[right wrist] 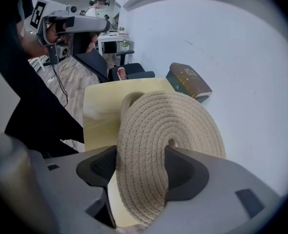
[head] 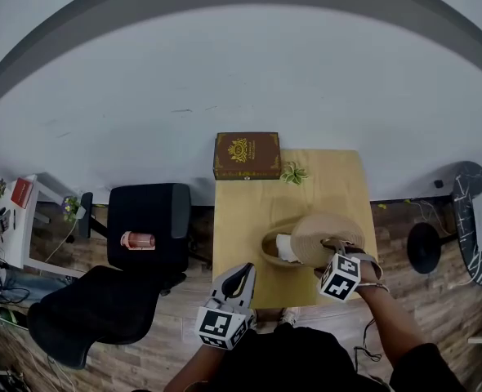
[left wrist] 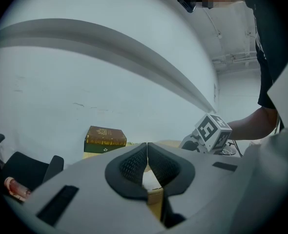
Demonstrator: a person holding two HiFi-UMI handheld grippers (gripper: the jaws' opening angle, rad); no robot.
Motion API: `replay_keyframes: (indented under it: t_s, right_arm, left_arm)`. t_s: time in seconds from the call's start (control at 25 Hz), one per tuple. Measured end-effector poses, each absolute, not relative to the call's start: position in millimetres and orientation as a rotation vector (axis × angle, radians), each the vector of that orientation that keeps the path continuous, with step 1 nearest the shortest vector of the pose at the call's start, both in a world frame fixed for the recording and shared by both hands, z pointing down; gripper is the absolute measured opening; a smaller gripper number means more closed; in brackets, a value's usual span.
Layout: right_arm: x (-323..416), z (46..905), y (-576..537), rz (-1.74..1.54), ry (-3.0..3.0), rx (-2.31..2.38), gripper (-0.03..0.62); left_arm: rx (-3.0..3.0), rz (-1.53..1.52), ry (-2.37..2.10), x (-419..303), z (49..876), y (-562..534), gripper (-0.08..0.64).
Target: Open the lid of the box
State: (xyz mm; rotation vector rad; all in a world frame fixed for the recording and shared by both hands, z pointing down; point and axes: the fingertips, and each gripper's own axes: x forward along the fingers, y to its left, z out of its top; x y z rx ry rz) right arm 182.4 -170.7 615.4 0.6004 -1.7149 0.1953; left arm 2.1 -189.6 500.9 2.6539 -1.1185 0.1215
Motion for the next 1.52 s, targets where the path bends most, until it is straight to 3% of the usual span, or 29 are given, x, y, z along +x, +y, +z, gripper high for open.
replay_keyframes:
  t_s: [0.96,1.52]
  right_arm:
    - [292,648,-147,0.381,-1.673,0.699,0.319]
    - [312,700,-133,0.512,-1.675,0.659,0.319]
  left_arm:
    - [2.718,0.174,-0.937,96,507,-200,0.021]
    - [2.697,0.219,-0.946,111,517,-209,0.021]
